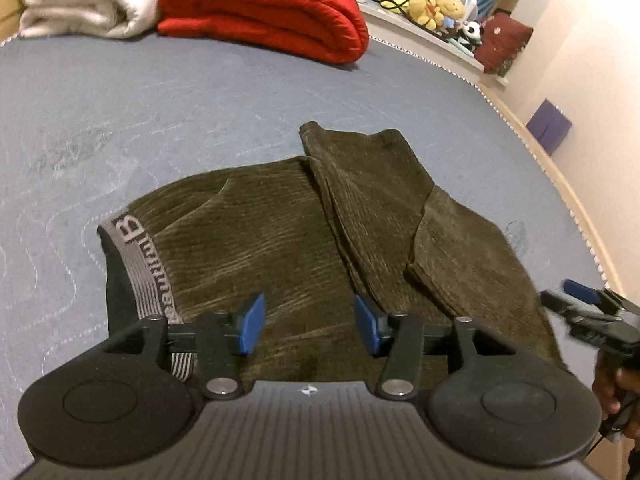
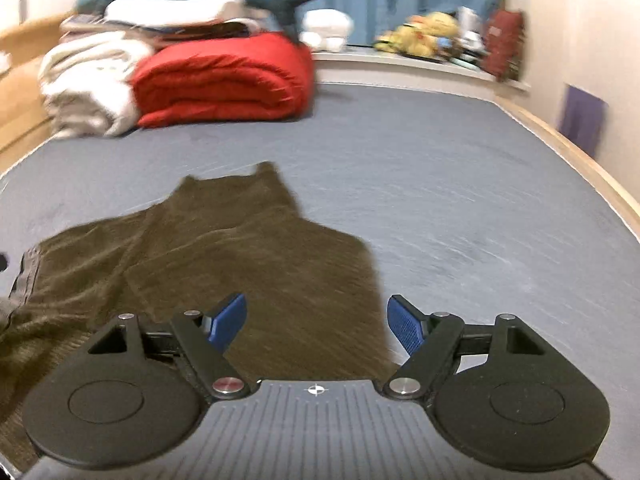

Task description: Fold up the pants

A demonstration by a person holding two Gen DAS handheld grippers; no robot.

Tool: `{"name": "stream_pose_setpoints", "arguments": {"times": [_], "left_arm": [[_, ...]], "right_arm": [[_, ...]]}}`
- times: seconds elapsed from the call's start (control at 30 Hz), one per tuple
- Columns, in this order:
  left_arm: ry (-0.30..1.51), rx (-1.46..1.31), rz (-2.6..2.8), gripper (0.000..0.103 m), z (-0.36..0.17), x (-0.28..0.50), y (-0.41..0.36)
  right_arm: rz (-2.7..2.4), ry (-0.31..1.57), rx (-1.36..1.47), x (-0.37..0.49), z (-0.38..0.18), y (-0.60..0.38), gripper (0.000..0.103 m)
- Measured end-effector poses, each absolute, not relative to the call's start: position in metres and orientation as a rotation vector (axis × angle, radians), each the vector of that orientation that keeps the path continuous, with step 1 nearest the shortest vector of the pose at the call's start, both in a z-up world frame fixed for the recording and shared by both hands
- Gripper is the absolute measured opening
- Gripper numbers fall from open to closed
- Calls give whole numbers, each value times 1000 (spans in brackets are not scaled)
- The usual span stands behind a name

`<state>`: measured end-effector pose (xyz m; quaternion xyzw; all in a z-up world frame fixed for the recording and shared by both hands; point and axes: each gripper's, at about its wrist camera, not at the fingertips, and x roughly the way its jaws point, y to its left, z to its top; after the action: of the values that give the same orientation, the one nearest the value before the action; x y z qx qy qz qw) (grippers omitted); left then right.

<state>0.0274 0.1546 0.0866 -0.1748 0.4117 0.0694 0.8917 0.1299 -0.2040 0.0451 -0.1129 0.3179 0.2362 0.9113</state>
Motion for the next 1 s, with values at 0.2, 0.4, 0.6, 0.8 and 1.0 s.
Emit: {"name": "stream_pose_setpoints", "arguments": {"times": [0.2,0.4,0.6,0.8,1.0], "left_arm": [[869,-359,143,56,79,41,151],[872,-365,172,58,77,47,154],[869,-374,190,58,78,48,159],[862,-371,180,58,81,46,154],[861,-373,175,58,83,43,152]], "right_arm": [[626,715,-523,121,-9,-125,85],[686,679,-804,102,-42,-83,88],[656,617,-908,101,-36,-90,34],[693,634,-751,102,-6,-126,9],[648,674,-481,119,30,-190,8]]}}
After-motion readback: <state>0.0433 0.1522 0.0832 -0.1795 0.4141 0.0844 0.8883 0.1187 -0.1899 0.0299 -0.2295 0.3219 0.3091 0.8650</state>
